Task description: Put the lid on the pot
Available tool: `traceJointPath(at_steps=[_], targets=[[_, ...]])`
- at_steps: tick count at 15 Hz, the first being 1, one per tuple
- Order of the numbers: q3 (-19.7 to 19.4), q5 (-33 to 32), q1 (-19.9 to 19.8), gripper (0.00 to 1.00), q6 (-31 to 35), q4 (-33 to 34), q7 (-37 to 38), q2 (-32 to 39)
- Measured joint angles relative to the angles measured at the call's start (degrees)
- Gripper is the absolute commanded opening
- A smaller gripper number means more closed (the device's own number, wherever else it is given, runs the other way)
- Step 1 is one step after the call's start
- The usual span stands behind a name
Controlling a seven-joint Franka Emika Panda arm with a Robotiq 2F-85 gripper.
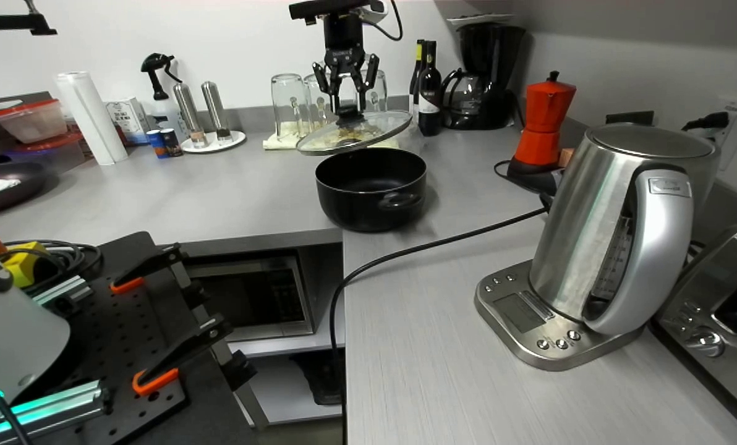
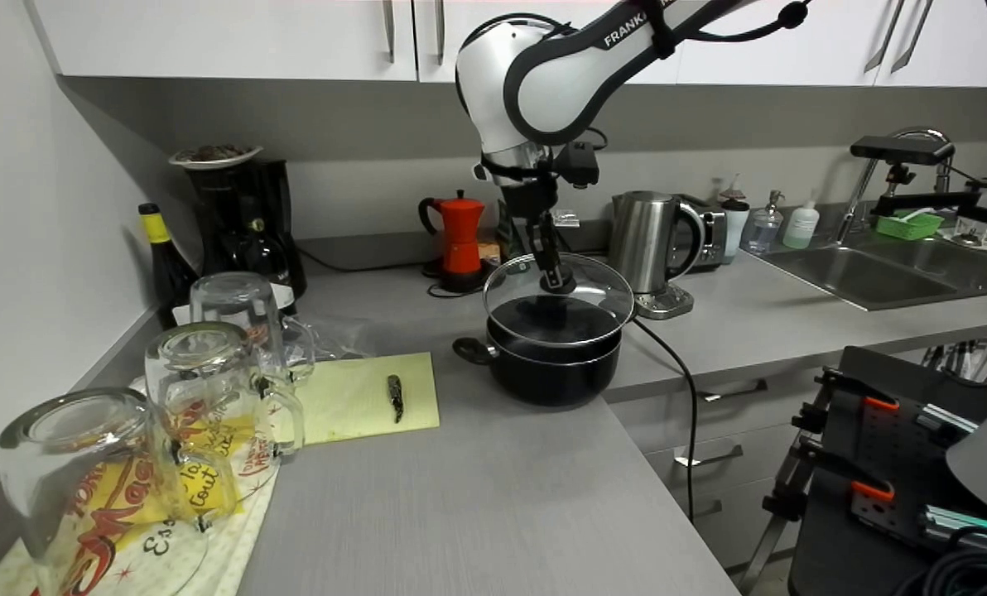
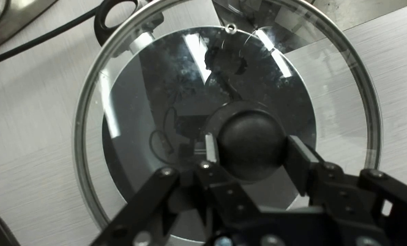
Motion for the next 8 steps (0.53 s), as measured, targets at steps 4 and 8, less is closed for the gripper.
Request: traceJointPath(at_steps=[4,8], targets=[[-0.13,2.11,-2.19,0.26,0.37,1.95,-1.73,1.39],[-0.15,3.94,-3.69,0.26,0.63,3.88,-3.42,3.26]])
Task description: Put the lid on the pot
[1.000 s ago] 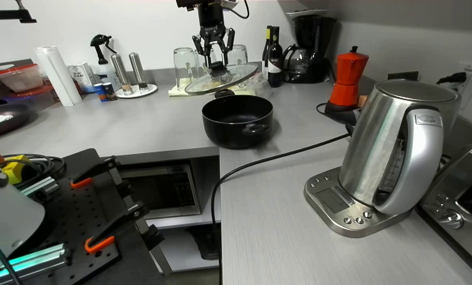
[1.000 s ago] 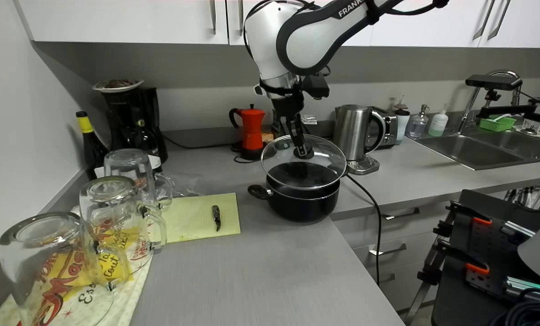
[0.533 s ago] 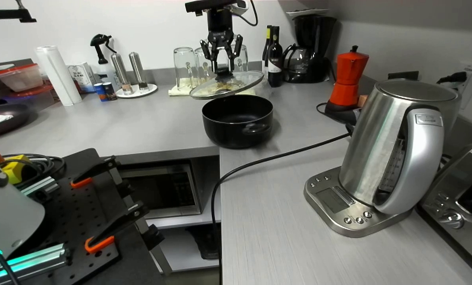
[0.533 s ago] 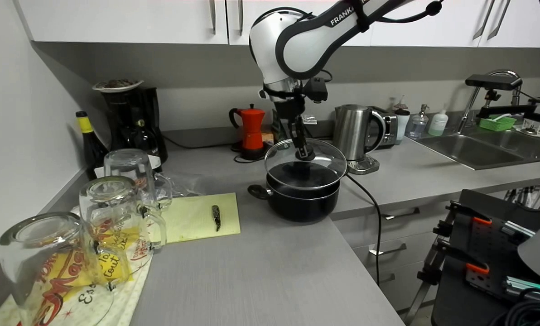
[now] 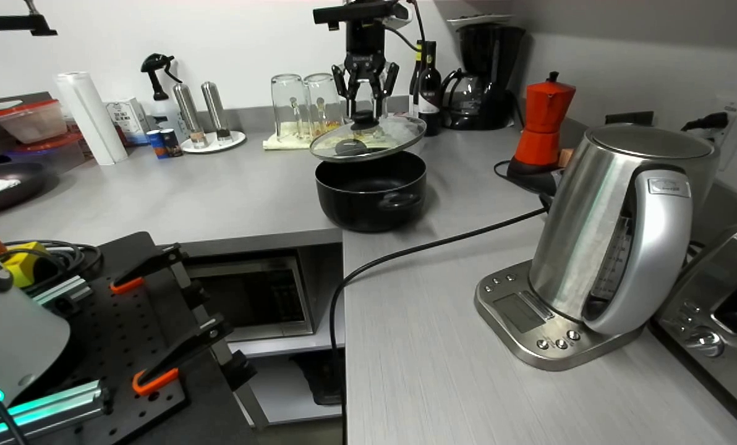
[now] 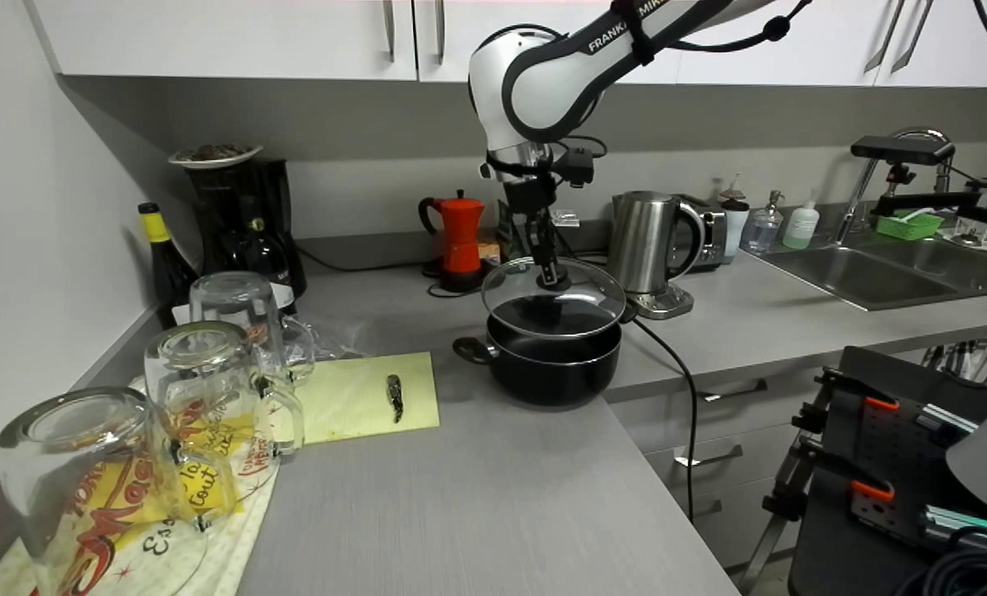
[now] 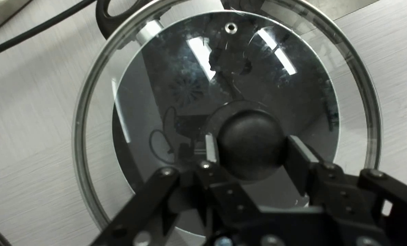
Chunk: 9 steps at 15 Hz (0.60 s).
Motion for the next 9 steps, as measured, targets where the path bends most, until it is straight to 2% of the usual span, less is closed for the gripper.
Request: traceJointPath(at_steps=[9], targets=[[0.04,1.13,-0.26,0.26,1.91,1.17,-1.01,3.59]])
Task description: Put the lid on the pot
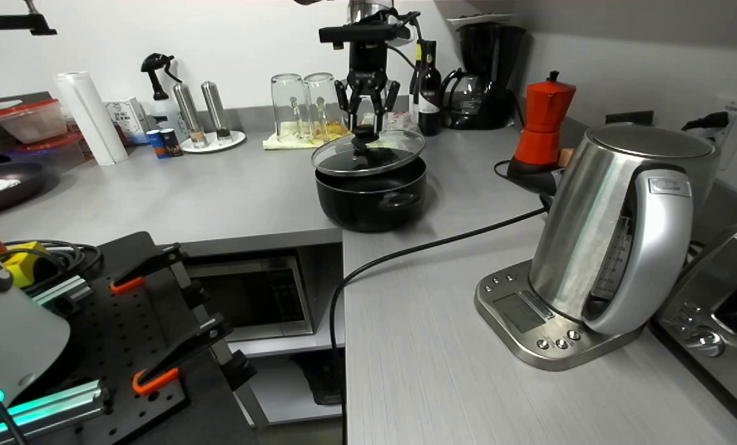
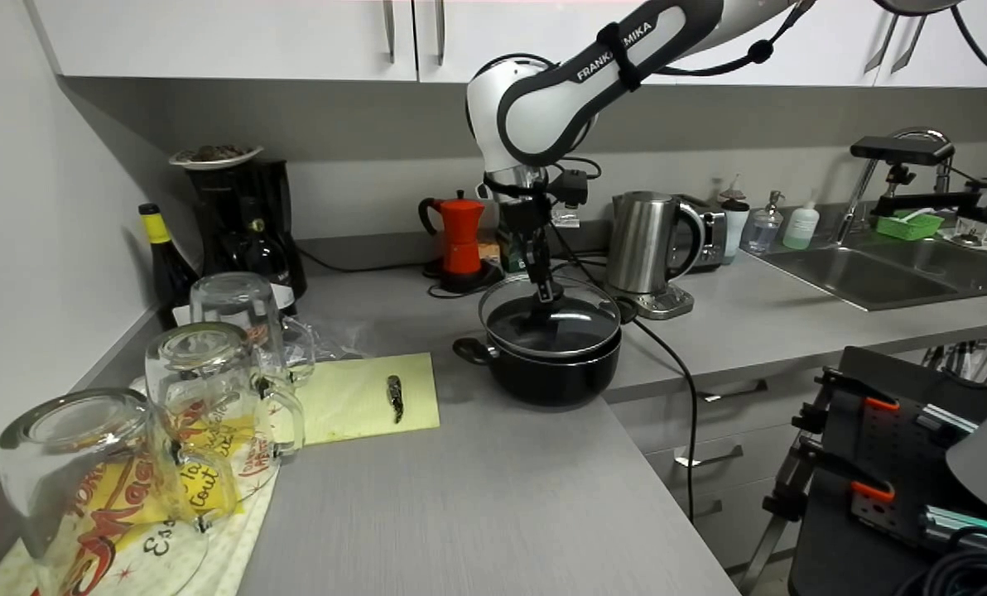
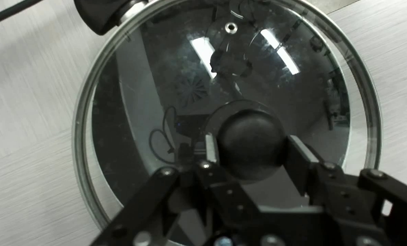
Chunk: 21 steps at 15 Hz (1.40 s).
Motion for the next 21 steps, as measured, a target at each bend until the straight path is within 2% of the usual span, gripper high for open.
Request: traceJointPath(at_steps=[21], targets=[[0.16,1.26,-1.86,0.26,1.75,0.07,-2.19,1.4]])
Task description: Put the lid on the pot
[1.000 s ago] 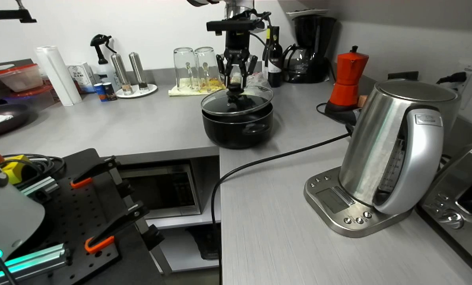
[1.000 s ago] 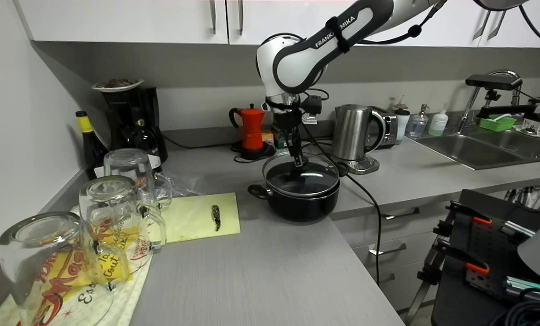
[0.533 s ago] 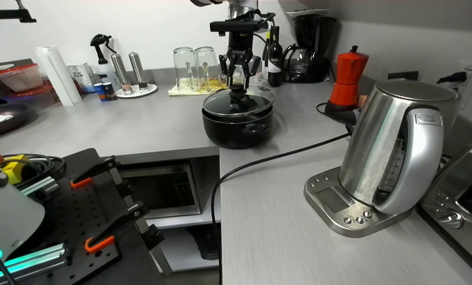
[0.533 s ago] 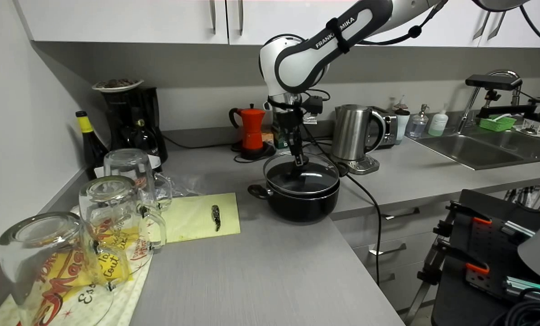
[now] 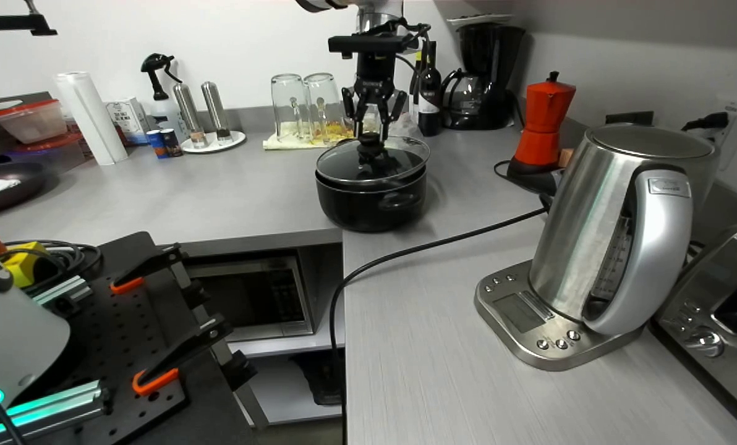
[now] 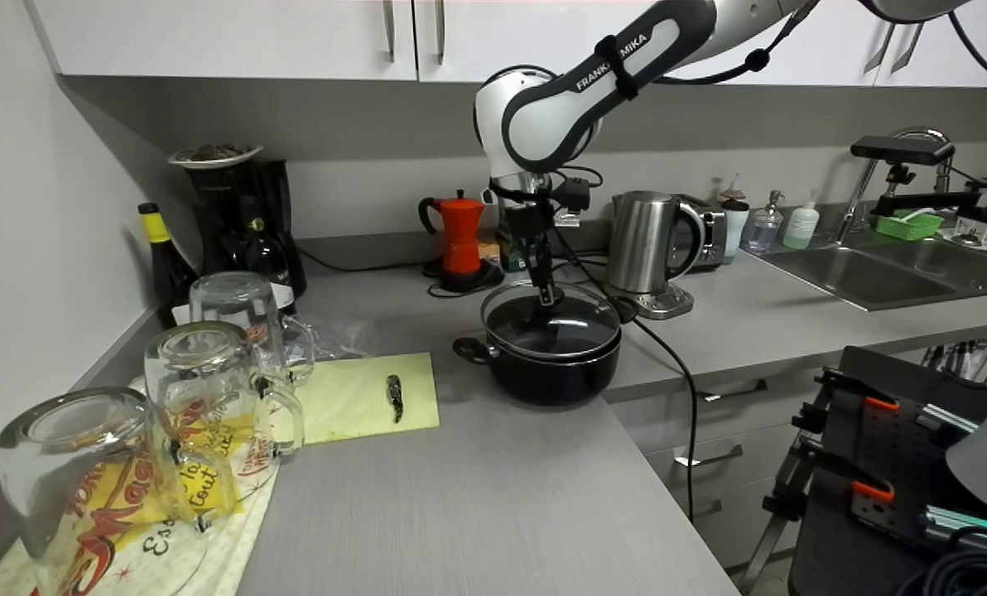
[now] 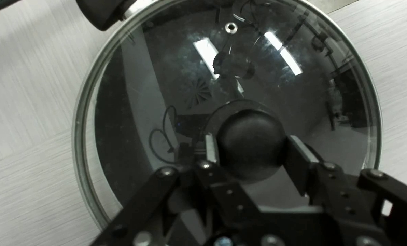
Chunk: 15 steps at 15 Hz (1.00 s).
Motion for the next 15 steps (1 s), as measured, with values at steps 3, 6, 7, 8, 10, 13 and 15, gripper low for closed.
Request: traceJointPath(at_steps=[3,6,7,8,10,13,15], targets=[[0.16,0.05,0.01,0.26,0.08,-0.01,-0.04,0.44],[0.19,0.07,0.0,0.26,0.12,0.0,-0.25,0.81],[0.19,0.07,-0.01,0.26,0.13,0.0,-0.35,0.89],[0.19,0.08,-0.02,0.26,0.13,0.0,-0.46,1.0],[0.19,0.08,-0.05,0.26,0.13,0.0,-0.7,1.23],[0.18,0.17,-0.12,0.26,0.13,0.0,-0.93,1.31],[0.18,0.21,-0.13,0.26,0.13,0.0,-1.0,1.31]])
